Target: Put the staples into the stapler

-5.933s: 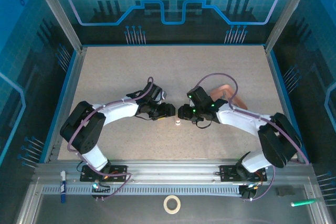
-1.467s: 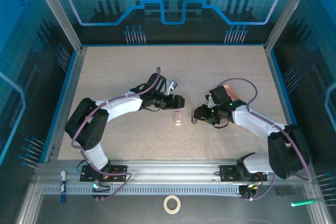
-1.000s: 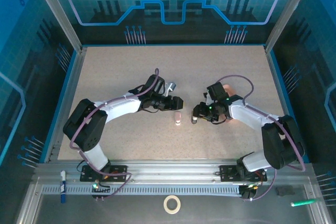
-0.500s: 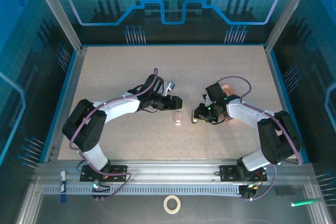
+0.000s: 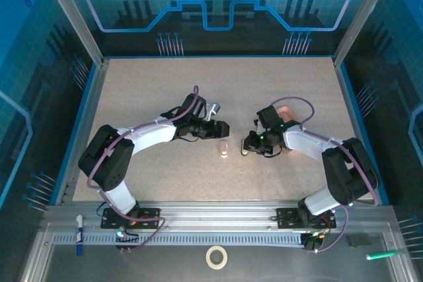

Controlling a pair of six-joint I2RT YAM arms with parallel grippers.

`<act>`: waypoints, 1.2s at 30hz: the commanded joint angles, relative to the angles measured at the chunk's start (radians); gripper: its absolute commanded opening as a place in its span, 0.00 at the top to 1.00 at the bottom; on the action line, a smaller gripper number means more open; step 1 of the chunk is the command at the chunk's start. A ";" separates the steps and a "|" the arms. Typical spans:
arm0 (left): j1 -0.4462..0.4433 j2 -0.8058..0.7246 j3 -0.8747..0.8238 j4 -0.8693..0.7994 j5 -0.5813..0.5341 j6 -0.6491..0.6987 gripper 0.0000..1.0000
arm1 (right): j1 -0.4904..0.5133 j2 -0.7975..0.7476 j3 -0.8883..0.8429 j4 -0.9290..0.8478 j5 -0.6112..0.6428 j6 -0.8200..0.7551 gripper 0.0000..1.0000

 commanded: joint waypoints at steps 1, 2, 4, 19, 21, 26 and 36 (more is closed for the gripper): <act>0.006 -0.017 -0.019 0.010 0.000 -0.014 0.37 | 0.025 0.057 -0.059 -0.103 0.101 0.020 0.79; 0.007 -0.017 -0.019 0.008 0.000 -0.012 0.37 | 0.027 0.049 -0.058 -0.101 0.101 0.022 0.78; 0.006 -0.017 -0.013 0.002 -0.001 -0.008 0.37 | 0.026 0.029 -0.042 -0.114 0.107 0.018 0.78; 0.006 -0.027 -0.003 -0.006 -0.007 -0.001 0.36 | 0.031 -0.099 0.156 -0.250 0.144 -0.052 0.63; 0.006 -0.029 -0.003 -0.006 -0.009 -0.001 0.36 | 0.037 -0.092 0.166 -0.259 0.149 -0.056 0.61; 0.006 -0.031 0.001 -0.012 -0.013 0.001 0.36 | 0.072 -0.042 0.219 -0.322 0.201 -0.076 0.55; 0.012 -0.039 0.004 -0.041 -0.031 0.016 0.34 | 0.122 0.126 0.308 -0.369 0.253 -0.122 0.53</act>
